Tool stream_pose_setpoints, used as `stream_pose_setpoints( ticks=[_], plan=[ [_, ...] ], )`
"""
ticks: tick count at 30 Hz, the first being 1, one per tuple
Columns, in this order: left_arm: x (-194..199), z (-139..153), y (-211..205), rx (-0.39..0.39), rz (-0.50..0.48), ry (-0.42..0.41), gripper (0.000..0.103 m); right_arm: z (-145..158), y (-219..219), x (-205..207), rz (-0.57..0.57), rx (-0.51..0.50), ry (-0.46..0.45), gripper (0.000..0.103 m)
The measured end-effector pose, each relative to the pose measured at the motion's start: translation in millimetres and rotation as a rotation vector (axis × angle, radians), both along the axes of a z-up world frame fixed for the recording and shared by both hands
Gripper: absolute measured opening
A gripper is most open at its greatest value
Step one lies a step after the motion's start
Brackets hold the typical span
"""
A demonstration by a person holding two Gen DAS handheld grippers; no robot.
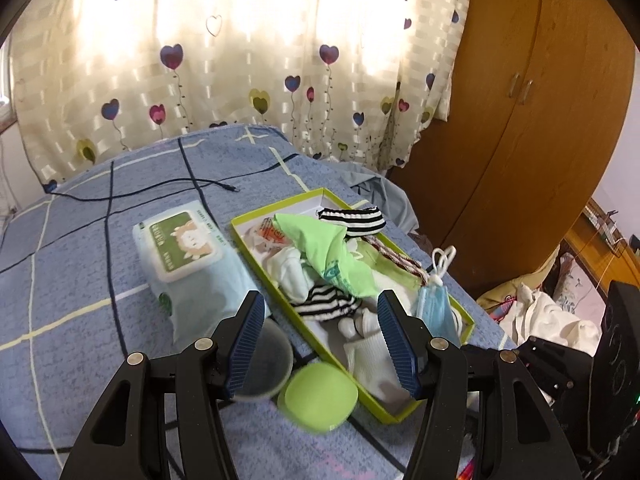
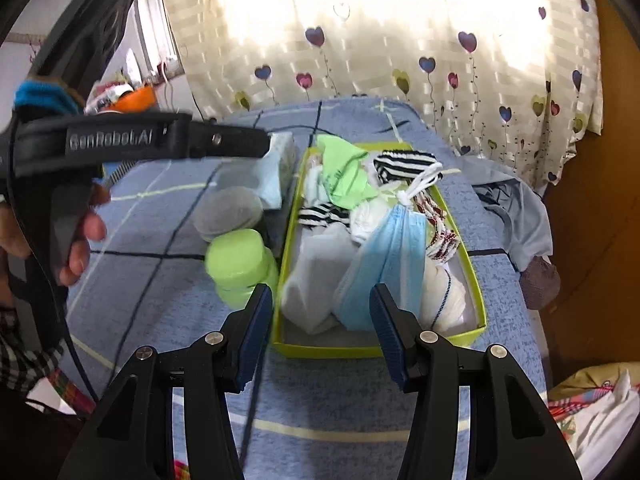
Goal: Organize soft objects
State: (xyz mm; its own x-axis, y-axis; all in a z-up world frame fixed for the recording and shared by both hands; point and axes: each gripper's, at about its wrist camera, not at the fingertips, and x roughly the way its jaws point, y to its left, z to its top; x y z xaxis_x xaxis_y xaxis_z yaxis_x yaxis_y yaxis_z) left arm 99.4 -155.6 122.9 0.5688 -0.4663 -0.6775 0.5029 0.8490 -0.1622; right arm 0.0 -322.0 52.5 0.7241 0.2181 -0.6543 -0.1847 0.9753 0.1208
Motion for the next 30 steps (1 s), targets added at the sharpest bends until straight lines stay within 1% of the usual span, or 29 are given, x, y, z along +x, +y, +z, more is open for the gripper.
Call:
stream_pose_setpoints(
  ticks=[4, 7, 11, 15, 17, 20, 24, 26, 30],
  plan=[
    [-23.3, -3.9, 16.4, 0.005, 0.028, -0.019, 0.058, 0.2, 10.4, -16.4, -0.061, -0.052, -0.017, 0.052],
    [-42.2, -12.5, 25.1, 0.036, 0.037, -0.041, 0.058, -4.9, 15.5, -25.9, -0.089, -0.062, -0.018, 0.052],
    [-58.6, -27.8, 38.5, 0.036, 0.04, -0.014, 0.058, -14.9, 20.1, -36.6, -0.104, -0.044, 0.005, 0.052],
    [-71.7, -44.7, 48.8, 0.066, 0.059, -0.006, 0.058, -28.3, 22.8, -43.5, -0.132, -0.038, 0.034, 0.052],
    [-76.8, -52.7, 51.6, 0.067, 0.062, 0.005, 0.058, -37.4, 26.7, -44.3, -0.15, -0.054, 0.055, 0.052],
    [-87.4, -67.5, 53.1, 0.121, 0.077, -0.014, 0.058, -47.0, 31.1, -44.3, -0.163, -0.074, 0.073, 0.052],
    [-91.7, -86.1, 57.7, 0.126, 0.085, 0.029, 0.058, -56.8, 36.9, -44.1, -0.175, -0.085, 0.086, 0.052],
    [-95.7, -91.5, 58.8, 0.14, 0.09, 0.026, 0.058, -59.8, 37.6, -44.5, -0.183, -0.087, 0.089, 0.052],
    [-100.3, -95.5, 58.2, 0.139, 0.099, 0.026, 0.058, -64.8, 38.9, -44.3, -0.198, -0.091, 0.1, 0.052]
  ],
)
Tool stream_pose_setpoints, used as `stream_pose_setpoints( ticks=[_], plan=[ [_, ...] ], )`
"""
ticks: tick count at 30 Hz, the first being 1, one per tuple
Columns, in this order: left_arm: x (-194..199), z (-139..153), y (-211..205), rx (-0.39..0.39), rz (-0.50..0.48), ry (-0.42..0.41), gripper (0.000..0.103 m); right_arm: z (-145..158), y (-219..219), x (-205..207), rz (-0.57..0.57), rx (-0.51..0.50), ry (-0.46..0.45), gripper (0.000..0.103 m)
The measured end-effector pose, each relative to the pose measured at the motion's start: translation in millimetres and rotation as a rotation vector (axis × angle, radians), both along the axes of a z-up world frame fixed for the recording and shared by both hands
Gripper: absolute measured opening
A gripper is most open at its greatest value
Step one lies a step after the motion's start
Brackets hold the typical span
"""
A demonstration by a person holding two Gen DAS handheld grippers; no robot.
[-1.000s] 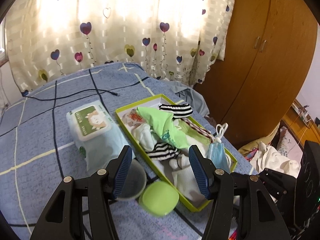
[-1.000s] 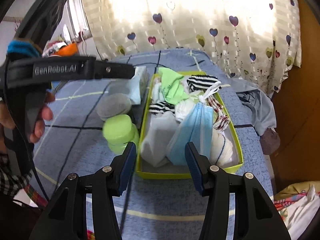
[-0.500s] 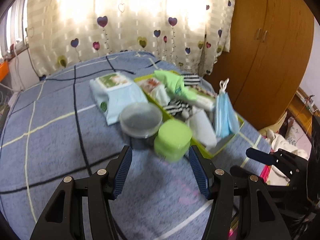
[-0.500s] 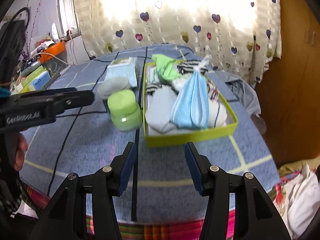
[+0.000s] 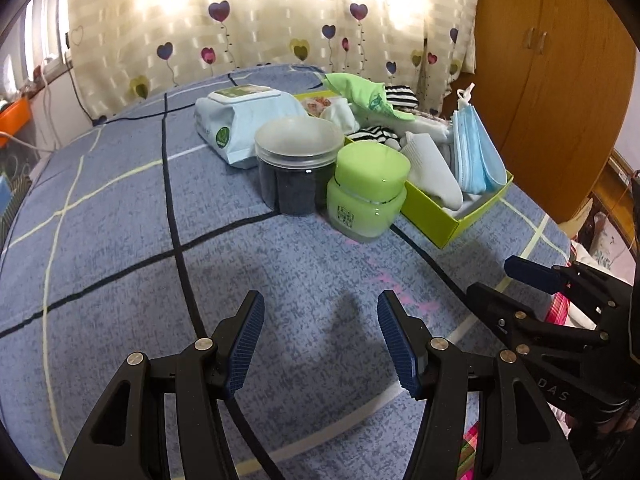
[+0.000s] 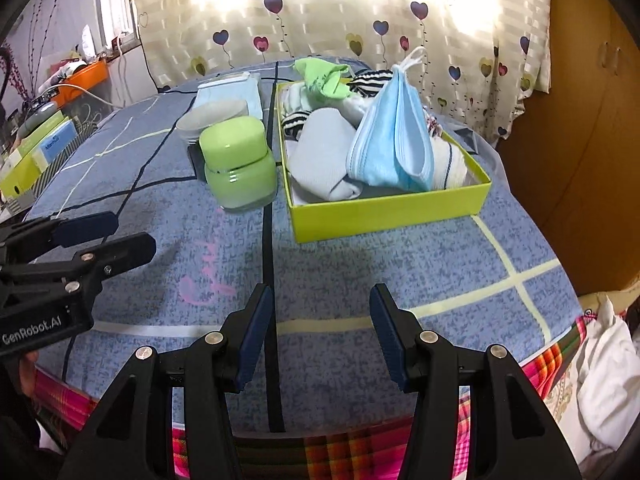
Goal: Organize soft objects
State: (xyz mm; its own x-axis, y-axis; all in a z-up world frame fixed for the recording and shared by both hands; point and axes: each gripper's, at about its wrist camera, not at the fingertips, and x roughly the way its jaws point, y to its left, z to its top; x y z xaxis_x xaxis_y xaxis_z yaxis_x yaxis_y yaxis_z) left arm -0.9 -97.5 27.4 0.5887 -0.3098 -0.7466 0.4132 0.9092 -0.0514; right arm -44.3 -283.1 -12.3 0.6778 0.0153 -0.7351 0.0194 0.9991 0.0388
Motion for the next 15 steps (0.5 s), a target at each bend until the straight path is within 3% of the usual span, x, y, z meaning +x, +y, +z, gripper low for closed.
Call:
stream_pose_setpoints(
  ticks=[7, 15],
  plan=[
    [-2.5, -3.9, -1.4, -0.009, 0.036, -0.001, 0.058, -4.5, -0.6, 0.4, -0.033, -0.021, -0.008, 0.053],
    [0.3, -10.7, -2.0, -0.012, 0.059, 0.019, 0.058, -6.3, -1.6, 1.4, -0.053, -0.024, -0.02, 0.06]
  ],
)
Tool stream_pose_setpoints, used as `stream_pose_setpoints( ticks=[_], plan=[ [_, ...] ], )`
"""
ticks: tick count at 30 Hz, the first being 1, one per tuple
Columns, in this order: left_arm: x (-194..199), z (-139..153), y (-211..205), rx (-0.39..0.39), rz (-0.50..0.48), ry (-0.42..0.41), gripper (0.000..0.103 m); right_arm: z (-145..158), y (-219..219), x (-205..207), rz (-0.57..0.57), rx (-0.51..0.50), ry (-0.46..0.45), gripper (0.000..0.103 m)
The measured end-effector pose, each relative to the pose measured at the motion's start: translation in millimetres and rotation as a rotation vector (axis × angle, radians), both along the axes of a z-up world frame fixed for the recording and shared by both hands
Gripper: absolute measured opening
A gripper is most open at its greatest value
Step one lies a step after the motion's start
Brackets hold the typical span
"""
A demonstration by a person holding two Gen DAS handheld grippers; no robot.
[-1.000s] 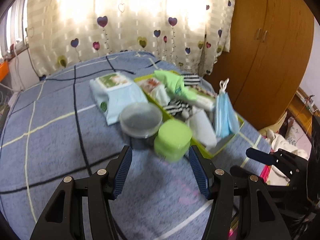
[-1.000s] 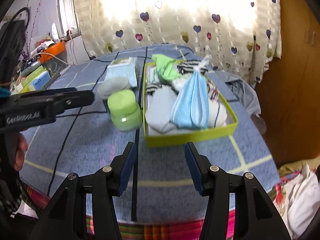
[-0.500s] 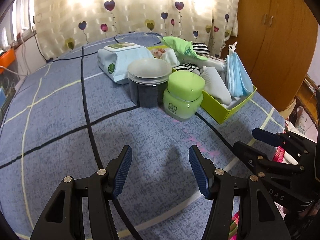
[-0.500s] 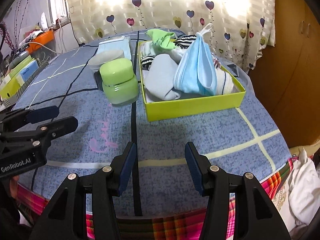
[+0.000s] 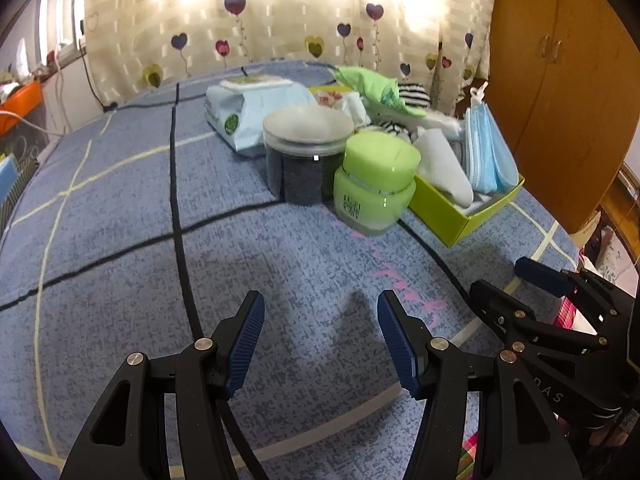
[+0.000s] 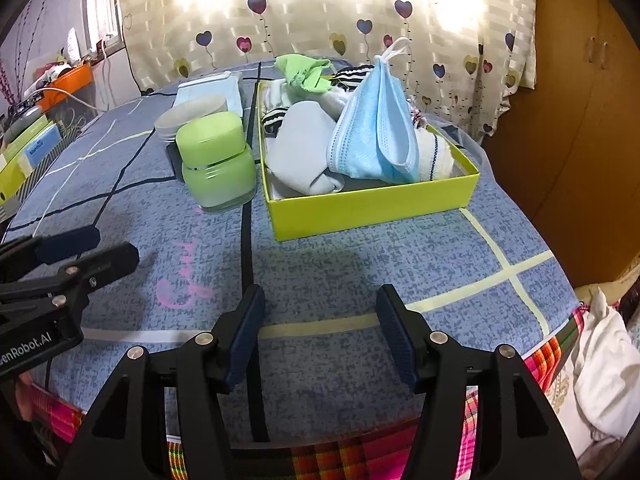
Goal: Organize soft objects
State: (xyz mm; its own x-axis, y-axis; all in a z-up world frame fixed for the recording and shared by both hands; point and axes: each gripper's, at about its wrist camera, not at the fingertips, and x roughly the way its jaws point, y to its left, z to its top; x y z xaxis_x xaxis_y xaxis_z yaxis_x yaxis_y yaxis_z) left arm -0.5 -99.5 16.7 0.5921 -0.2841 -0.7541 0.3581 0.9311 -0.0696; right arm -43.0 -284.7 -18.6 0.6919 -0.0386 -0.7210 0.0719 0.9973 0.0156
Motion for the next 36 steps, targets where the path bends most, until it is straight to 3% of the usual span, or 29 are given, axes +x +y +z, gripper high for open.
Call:
stream_pose_setpoints(
  ticks=[3, 16, 22, 28, 36],
  plan=[
    [3.4, -6.9, -1.1, 0.01, 0.016, 0.034, 0.058, -0.6, -1.3, 1.8, -0.011, 0.002, -0.004, 0.065],
    [0.4, -11.2, -12.4, 0.074, 0.035, -0.004, 0.059, -2.1, -4.5, 0.8, -0.016, -0.001, -0.017, 0.069],
    [-0.5, -11.3, -11.2, 0.067, 0.045, -0.007, 0.06, -1.8, -4.4, 1.2, -0.019, -0.001, -0.014, 0.069],
    [-2.6, -12.6, -15.4, 0.06, 0.017, 0.011, 0.076, -1.5, -4.1, 1.6, -0.032, -0.002, -0.006, 0.07],
    [-3.7, -12.6, -15.8, 0.064, 0.02, 0.01, 0.077, -1.9, -4.6, -0.6, -0.042, -0.003, -0.006, 0.07]
  ],
)
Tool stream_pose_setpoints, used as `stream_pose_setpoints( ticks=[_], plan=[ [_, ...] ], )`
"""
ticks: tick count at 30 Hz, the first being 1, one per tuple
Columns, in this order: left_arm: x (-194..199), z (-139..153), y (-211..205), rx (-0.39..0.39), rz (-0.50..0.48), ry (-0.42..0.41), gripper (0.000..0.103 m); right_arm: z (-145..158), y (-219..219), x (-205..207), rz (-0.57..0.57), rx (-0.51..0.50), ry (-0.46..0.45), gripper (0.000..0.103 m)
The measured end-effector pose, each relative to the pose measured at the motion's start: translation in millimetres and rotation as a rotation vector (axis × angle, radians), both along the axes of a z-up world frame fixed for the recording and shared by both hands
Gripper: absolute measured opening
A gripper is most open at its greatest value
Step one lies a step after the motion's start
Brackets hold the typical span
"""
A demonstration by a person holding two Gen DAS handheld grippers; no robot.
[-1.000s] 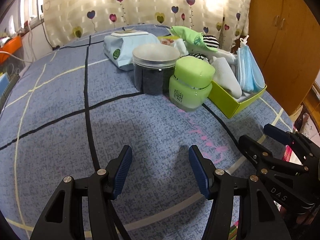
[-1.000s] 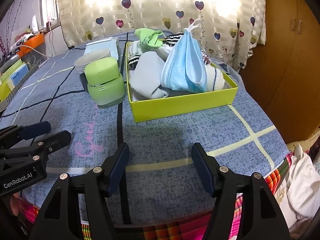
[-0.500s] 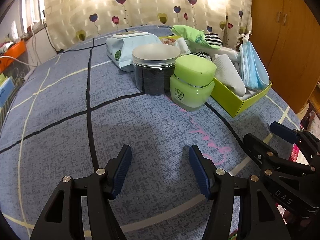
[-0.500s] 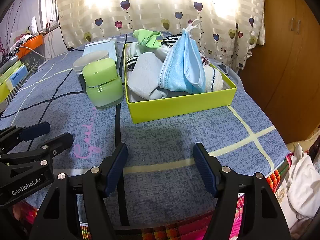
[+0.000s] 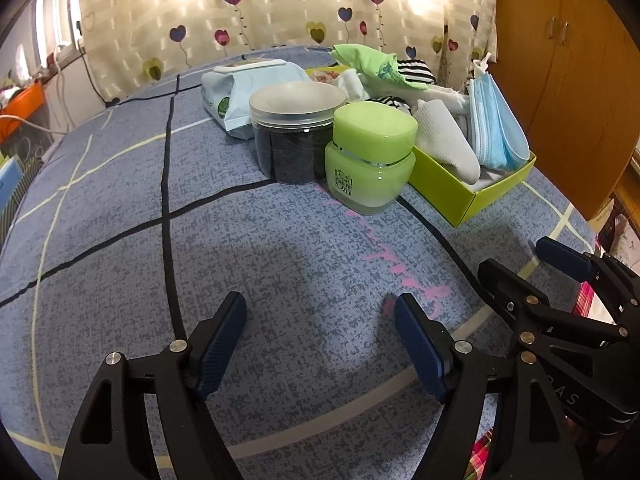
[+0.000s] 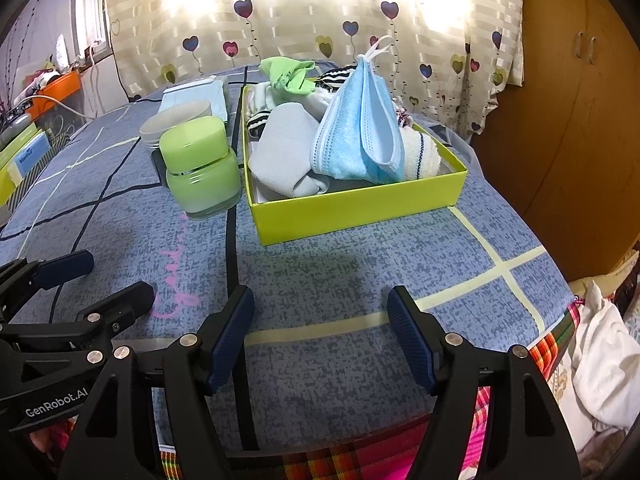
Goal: Organize soft objects
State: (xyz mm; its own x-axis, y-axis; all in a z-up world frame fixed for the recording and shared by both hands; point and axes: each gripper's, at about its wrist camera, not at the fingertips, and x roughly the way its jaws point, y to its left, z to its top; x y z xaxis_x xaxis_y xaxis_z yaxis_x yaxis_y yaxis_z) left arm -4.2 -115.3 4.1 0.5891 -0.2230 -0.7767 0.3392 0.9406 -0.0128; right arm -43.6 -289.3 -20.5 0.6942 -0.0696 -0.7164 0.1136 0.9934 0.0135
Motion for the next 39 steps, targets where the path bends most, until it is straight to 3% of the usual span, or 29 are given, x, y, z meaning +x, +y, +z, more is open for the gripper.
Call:
stream_pose_setpoints(
  ticks=[39],
  plan=[
    [-0.1, -0.6, 0.2, 0.004, 0.008, 0.0, 0.077, -1.1, -4.7, -2.4, -0.018, 0.002, -0.005, 0.071]
  ],
)
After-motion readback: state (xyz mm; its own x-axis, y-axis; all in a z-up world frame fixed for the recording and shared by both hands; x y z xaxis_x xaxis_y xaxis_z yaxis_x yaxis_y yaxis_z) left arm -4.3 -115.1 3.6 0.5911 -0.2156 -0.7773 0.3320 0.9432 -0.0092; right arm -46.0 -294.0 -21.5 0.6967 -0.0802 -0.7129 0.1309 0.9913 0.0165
